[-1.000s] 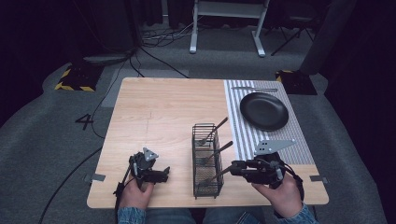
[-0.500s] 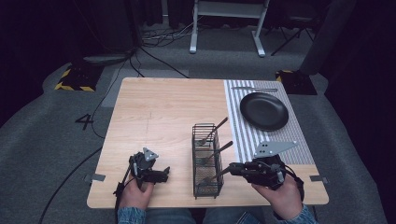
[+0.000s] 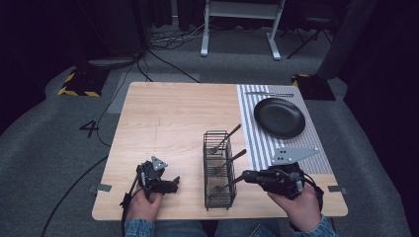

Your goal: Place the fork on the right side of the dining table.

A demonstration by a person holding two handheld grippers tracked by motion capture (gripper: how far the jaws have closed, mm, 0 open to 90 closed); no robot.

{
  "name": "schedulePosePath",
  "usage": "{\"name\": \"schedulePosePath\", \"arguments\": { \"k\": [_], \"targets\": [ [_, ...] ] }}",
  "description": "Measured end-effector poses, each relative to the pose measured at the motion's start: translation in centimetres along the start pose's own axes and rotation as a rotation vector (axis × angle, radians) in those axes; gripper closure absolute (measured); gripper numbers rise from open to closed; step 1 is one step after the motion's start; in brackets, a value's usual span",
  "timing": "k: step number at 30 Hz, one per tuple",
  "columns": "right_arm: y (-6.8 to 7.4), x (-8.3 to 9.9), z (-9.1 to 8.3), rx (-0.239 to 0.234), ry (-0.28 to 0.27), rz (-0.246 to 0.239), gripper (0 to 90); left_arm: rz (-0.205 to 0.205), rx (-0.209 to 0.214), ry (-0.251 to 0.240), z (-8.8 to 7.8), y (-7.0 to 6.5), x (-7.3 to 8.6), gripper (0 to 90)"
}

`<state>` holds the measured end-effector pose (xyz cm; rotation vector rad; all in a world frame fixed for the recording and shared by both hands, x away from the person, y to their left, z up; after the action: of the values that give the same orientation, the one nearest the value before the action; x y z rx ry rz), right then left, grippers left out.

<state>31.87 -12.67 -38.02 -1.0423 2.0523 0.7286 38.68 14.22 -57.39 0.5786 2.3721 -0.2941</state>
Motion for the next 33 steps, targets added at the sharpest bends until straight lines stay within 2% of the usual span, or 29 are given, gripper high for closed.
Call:
{"name": "schedulePosePath", "arguments": {
  "k": [17, 23, 33],
  "targets": [
    [-0.4, -2.5, -3.0, -0.018, -0.063, -0.015, 86.7, 0.003, -0.002, 0.000, 0.0, 0.0, 0.0, 0.3],
    [-0.5, -3.4, -4.5, -0.013, -0.095, -0.017, 86.6, -0.003, -0.004, -0.002, 0.1, 0.1, -0.1, 0.2],
    [-0.7, -4.1, -6.1, -0.008, -0.123, -0.018, 86.6, -0.004, -0.004, -0.003, 0.1, 0.1, -0.1, 0.2]
  ]
}}
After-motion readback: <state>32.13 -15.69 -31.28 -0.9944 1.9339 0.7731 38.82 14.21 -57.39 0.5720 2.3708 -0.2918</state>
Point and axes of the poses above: each handheld gripper's, and its own axes: z roughly forward along the jaws, x roughly out of its underside, y roughly to its left, the point moved 9 cm from there along z, roughly forward along the jaws, and after that the axes turned 2 degrees about x, right-handed, at the moved point
